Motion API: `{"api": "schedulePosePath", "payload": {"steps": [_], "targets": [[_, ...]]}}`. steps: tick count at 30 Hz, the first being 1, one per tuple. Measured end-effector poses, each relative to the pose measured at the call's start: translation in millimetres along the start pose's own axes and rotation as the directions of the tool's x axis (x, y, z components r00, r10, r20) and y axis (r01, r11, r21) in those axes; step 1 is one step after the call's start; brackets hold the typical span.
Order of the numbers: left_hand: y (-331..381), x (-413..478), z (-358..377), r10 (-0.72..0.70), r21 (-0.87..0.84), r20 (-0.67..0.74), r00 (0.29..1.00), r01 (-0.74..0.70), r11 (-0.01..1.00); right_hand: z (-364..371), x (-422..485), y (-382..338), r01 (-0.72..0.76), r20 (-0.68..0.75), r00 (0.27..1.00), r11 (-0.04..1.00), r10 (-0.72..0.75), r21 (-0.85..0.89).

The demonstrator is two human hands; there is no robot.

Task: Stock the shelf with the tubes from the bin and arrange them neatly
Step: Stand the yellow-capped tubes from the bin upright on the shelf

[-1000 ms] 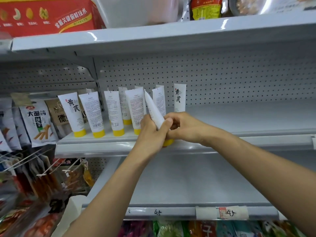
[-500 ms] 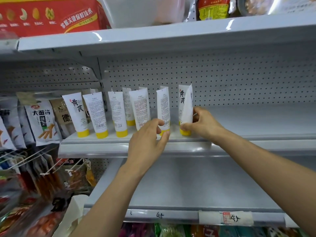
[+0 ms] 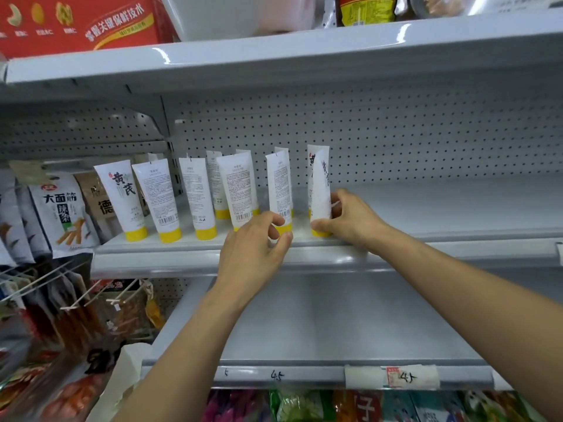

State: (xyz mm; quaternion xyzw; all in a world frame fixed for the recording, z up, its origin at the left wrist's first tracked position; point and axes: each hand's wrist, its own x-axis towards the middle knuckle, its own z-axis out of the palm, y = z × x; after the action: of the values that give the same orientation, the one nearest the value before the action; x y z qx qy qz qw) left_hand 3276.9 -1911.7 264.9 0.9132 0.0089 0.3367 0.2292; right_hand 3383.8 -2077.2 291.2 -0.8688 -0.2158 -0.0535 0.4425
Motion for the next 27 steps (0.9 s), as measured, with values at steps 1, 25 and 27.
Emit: {"api": "schedulePosePath", "payload": {"steps": [1, 25, 27], "targets": [[0.4, -2.7, -0.8, -0.01, -0.01, 0.001, 1.0, 0.01, 1.0, -2.3, -5.0, 0.7, 0.002, -0.009, 1.0, 1.0, -0.002, 0.003], [-71.4, -262.0, -19.1, -0.491, 0.185, 0.288, 0.822, 0.455, 0.871, 132.0, -203.5, 50.6, 0.427, 0.489, 0.823, 0.883, -0.289, -0.197], [-94.0, -281.1, -20.2, -0.547, 0.189, 0.311, 0.777, 0.513, 0.837, 165.9, -208.1, 47.4, 0.433, 0.554, 0.785, 0.885, -0.277, -0.173]]}}
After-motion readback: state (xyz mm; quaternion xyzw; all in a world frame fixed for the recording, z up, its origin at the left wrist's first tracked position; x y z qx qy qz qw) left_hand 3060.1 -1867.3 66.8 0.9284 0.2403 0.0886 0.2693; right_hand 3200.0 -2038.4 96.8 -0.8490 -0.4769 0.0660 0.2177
